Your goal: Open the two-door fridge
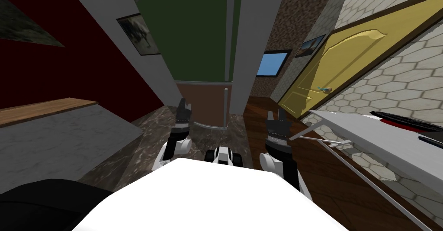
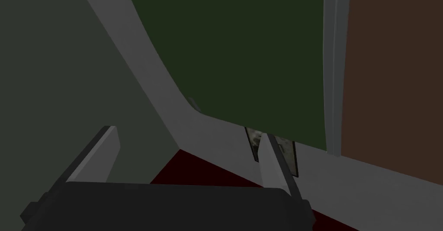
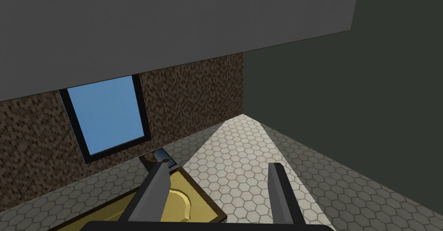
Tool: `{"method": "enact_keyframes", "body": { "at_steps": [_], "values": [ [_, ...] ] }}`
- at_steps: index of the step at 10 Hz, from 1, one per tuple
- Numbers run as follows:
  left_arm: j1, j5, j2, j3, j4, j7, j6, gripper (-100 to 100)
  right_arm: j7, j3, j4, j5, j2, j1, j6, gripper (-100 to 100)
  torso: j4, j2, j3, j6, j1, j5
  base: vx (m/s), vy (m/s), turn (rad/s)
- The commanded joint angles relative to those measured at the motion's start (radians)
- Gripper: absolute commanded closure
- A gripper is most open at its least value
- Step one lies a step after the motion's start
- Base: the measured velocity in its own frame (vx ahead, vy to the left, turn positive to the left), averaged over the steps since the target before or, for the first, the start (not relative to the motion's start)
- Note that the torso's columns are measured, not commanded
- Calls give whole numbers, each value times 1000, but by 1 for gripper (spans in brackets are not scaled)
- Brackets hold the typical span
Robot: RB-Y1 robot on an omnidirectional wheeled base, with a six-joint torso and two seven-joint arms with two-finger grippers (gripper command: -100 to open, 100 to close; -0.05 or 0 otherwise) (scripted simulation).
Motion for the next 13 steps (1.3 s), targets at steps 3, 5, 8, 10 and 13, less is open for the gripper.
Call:
{"method": "enact_keyframes", "body": {
  "at_steps": [3, 5, 8, 10, 13],
  "values": [
    [-59, 1, 129, -9, -17, -13, 112, -100, 0, 0, 0, 0, 0, 0, 0, 0, 4, 3, -5, 0, 0, 0, 40, -16, -31],
    [-96, 2, 165, -15, -27, -21, 175, -100, 0, 0, 0, 0, 0, 0, 0, 0, 4, 4, -5, 0, 0, 0, 52, -19, -42],
    [-138, 2, 190, -22, -40, -31, 244, -100, 0, 0, 0, 0, 0, 0, 0, 0, 5, 5, -4, 0, 0, 0, 37, -18, -30],
    [-161, 2, 200, -26, -48, -36, 293, -100, 0, 0, 0, 0, 0, 0, 0, 0, 4, 4, -5, 0, 0, 0, 37, -16, -24],
    [-209, 3, 214, -33, -64, -47, 377, -100, 0, 0, 0, 0, 0, 0, 0, 0, 4, 4, -5, 0, 0, 0, 47, -16, -36]
  ]
}}
